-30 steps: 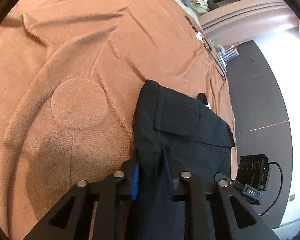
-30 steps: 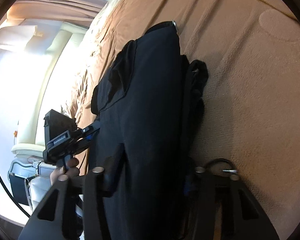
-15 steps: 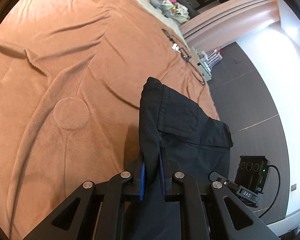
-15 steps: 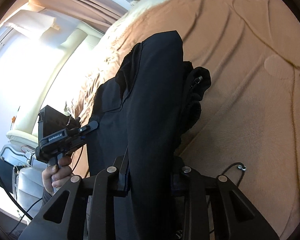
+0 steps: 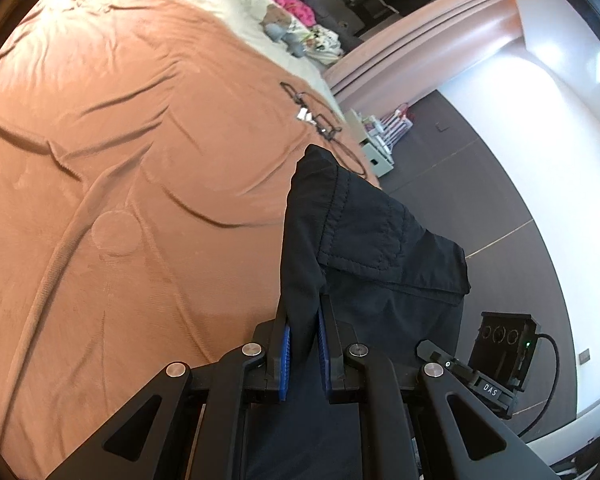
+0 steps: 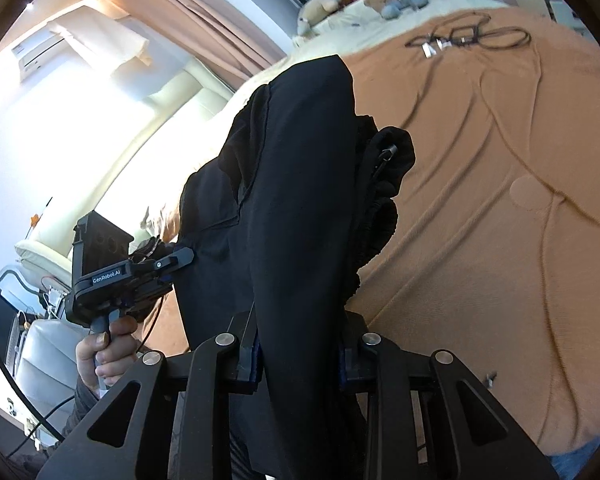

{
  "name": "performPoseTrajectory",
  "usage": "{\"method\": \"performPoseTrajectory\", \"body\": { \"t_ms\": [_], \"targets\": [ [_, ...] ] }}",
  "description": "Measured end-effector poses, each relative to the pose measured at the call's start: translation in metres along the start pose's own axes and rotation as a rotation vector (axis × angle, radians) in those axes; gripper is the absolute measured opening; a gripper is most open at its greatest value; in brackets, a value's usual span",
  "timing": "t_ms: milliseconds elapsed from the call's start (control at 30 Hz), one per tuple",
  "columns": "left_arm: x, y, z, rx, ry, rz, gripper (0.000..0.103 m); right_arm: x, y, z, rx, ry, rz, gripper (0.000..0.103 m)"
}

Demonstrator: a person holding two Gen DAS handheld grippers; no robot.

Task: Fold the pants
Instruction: 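Lift the folded black trousers off the blanket with both tools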

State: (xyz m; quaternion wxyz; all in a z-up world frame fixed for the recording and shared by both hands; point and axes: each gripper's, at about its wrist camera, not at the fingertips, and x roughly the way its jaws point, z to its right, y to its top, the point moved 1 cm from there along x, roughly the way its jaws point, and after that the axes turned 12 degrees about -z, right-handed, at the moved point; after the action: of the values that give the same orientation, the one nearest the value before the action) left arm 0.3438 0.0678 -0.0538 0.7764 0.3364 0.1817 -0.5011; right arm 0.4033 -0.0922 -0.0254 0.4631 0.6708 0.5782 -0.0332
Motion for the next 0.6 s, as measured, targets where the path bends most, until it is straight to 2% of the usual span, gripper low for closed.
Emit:
{"method": "performPoseTrajectory", "body": {
  "t_ms": [333,600],
  "targets": [
    [-0.017,-0.020,0.054,0.078,-0.027,0.030,0.012,-0.073,-0.031,-0.013,-0.064,-0.055,0.079,0.024],
    [-0.023,-0.037,0.084,0.113,-0.044,0.044,0.012,-0.100,-0.041,-0.019,-0.087,-0.074,0.109,0.023]
  ]
}}
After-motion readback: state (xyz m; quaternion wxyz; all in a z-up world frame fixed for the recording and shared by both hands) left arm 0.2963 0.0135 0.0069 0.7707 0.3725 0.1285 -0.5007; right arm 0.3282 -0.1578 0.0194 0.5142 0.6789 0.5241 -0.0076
